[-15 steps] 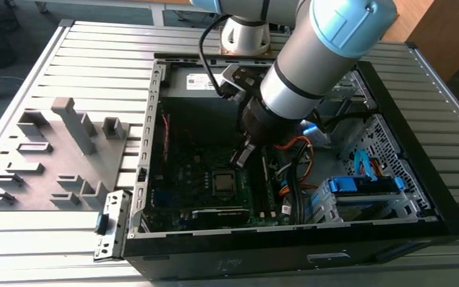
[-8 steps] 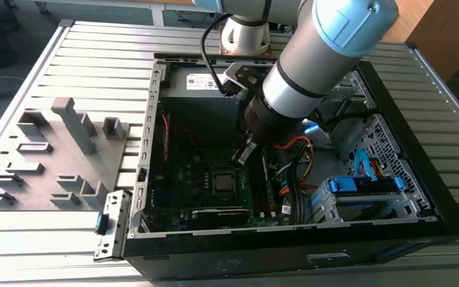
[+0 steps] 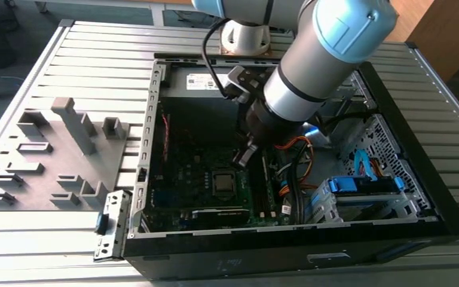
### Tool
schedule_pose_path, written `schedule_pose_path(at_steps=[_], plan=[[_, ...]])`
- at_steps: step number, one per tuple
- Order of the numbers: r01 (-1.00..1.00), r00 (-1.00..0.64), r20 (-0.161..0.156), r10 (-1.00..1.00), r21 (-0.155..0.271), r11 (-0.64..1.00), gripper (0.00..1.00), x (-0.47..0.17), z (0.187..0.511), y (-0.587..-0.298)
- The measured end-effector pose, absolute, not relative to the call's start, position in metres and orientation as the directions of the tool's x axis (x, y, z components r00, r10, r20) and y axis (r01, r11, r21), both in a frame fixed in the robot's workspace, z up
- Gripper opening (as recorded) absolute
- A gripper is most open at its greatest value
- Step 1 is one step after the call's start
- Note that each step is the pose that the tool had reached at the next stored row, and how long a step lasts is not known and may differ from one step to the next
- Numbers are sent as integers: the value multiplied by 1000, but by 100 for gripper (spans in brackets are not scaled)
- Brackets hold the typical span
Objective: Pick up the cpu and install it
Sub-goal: 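Install the first cpu locking lever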
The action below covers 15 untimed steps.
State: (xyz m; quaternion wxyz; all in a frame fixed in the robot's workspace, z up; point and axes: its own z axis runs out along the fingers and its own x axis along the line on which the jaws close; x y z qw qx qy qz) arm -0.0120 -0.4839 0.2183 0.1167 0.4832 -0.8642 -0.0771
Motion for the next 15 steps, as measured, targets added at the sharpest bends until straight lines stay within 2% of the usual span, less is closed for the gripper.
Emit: schedule_pose_path(at_steps=[15], plan=[[-813, -513, 140, -847, 238, 531, 11, -11, 212, -487]])
